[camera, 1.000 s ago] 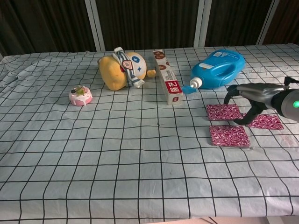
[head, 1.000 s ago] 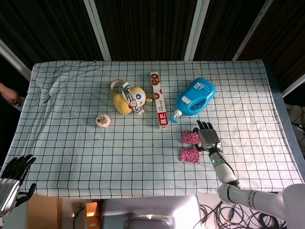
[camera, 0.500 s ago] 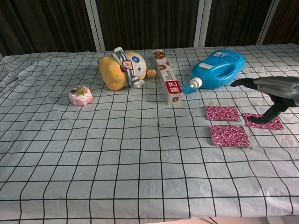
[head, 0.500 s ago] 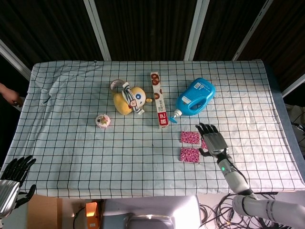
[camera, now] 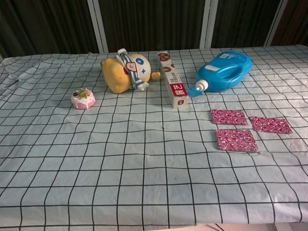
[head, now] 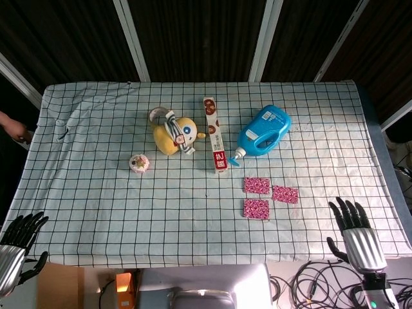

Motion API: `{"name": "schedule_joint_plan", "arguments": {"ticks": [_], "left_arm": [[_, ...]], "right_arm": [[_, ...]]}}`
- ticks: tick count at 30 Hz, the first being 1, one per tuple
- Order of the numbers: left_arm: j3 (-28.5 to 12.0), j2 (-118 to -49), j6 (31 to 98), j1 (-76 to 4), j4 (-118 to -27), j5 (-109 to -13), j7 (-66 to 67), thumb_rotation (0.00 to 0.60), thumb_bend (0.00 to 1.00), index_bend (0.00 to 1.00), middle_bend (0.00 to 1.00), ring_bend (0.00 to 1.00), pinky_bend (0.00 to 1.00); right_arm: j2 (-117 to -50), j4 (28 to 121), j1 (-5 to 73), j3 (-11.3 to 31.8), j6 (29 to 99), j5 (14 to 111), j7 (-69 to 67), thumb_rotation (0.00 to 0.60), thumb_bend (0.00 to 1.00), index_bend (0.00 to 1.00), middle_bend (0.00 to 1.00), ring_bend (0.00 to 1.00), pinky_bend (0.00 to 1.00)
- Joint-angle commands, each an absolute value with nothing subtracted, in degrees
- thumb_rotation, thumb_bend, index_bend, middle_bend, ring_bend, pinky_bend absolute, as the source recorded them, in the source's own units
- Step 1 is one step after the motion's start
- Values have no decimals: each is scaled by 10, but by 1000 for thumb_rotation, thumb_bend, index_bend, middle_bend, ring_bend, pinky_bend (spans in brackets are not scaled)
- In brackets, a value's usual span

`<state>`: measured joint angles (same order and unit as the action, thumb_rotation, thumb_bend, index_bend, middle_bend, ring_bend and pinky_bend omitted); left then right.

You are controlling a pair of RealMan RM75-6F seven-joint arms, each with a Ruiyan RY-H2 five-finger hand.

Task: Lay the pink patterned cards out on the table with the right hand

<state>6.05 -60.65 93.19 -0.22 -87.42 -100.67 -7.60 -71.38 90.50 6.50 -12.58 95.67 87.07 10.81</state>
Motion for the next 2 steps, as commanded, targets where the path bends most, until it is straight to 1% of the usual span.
{"name": "schedule_joint_plan", "arguments": {"ticks": [1, 2], "left_arm": [[59, -608, 934, -3, -875, -1008, -73, 600, 448, 0, 36, 0, 0], [59, -609, 930, -5, -876, -1009, -69, 600, 448, 0, 36, 0, 0]], "right_arm": [[-714, 878, 46, -131, 977, 899, 67, 600, 311, 0, 0, 0, 3], [-715, 870, 42, -125, 979, 898, 62, 600, 311, 0, 0, 0, 3]]}}
